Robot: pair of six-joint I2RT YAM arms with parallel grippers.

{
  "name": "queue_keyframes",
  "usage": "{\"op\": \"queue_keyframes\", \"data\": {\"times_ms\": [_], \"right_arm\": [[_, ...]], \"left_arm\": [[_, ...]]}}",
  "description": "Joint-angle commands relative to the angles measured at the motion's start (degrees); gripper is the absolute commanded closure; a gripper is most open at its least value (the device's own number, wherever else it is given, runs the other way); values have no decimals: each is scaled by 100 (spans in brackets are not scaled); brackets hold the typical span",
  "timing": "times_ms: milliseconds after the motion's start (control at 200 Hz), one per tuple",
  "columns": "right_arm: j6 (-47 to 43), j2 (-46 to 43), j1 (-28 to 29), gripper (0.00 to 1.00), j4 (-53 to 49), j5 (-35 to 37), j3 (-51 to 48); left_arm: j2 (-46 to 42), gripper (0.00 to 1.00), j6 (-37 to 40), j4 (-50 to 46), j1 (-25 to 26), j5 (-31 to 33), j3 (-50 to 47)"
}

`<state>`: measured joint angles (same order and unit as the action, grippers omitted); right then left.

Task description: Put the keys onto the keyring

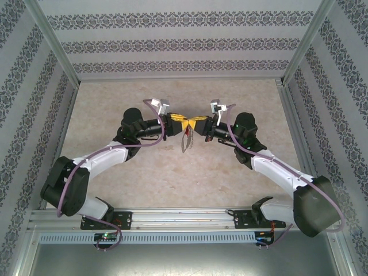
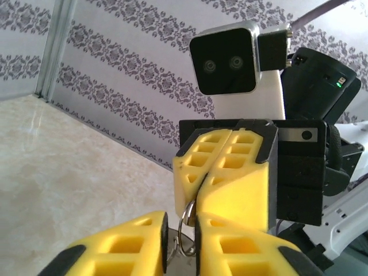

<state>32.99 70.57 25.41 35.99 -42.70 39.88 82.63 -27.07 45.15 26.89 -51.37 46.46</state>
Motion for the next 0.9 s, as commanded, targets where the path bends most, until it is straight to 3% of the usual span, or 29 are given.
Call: {"op": "queue_keyframes", "data": {"times_ms": [0, 300, 894], "right_arm": [[-665, -85, -84, 100, -732, -151, 411], [-2176, -35, -71, 100, -2598, 204, 1111], [-3410, 430, -49, 100, -4220, -59, 2341]], "left_arm": [[-479, 67, 636, -624, 35, 291, 96], [-1226, 51, 1562, -2041, -32, 809, 136], [-1025, 46, 2096, -2947, -114, 1157, 598]]}}
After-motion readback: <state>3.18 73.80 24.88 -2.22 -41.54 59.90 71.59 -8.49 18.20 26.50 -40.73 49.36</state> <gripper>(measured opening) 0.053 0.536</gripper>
